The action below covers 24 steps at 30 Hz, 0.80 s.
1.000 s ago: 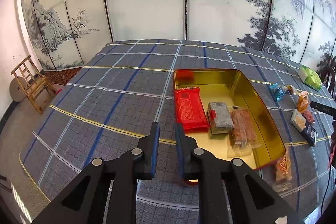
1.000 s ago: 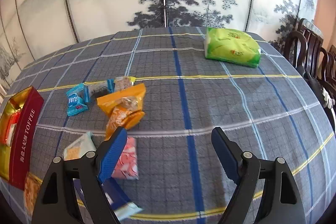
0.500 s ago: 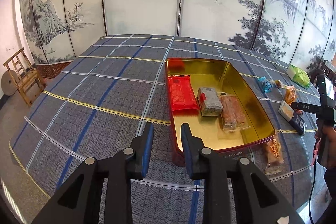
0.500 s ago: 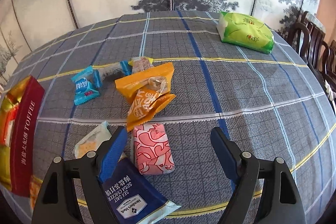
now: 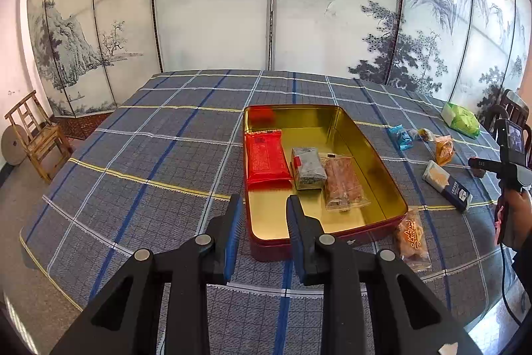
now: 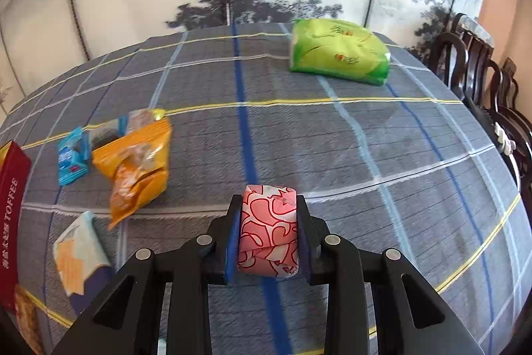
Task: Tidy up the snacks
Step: 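Lift the pink cake with the right gripper toward the tin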
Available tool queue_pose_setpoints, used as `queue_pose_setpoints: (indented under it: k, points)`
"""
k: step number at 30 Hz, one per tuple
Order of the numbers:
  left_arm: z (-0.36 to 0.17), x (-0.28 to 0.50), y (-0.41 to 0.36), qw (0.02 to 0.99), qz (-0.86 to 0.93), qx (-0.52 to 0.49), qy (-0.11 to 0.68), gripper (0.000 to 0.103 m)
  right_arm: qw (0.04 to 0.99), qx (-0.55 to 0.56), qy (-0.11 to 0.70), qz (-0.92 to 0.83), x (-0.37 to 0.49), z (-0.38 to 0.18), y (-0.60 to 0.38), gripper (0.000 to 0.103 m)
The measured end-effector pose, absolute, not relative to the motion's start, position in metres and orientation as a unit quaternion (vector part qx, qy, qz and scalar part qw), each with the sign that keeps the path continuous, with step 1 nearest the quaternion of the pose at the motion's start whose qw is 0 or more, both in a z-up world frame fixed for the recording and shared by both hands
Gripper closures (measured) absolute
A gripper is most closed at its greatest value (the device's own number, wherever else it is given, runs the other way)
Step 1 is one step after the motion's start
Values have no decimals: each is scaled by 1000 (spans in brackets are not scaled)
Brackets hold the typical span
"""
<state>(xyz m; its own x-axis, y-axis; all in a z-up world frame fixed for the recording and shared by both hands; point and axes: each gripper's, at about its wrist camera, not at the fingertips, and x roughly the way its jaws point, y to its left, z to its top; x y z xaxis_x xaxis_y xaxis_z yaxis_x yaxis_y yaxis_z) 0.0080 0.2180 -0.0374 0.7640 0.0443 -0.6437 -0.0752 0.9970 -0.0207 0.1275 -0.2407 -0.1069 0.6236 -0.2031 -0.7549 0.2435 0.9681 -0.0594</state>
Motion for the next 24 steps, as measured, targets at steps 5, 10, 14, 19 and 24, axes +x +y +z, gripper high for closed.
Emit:
queue_pose_setpoints:
  k: [5, 10, 14, 19, 24]
  points:
    - [-35, 5, 212, 940, 30, -20, 340, 78, 905, 1, 395, -161, 134, -93, -254, 73]
    - [-36, 3, 209, 939, 33, -19, 342, 78, 911, -8, 381, -155, 138, -77, -246, 73]
    - [-36, 3, 209, 939, 35, -19, 342, 78, 917, -20, 372, -147, 142, -68, -231, 73]
    - [-33, 0, 210, 941, 38, -22, 334, 78, 922, -22, 362, -136, 146, -57, -211, 73]
    - [-34, -1, 213, 940, 43, -24, 336, 78, 928, -26, 354, -116, 147, -47, -181, 73]
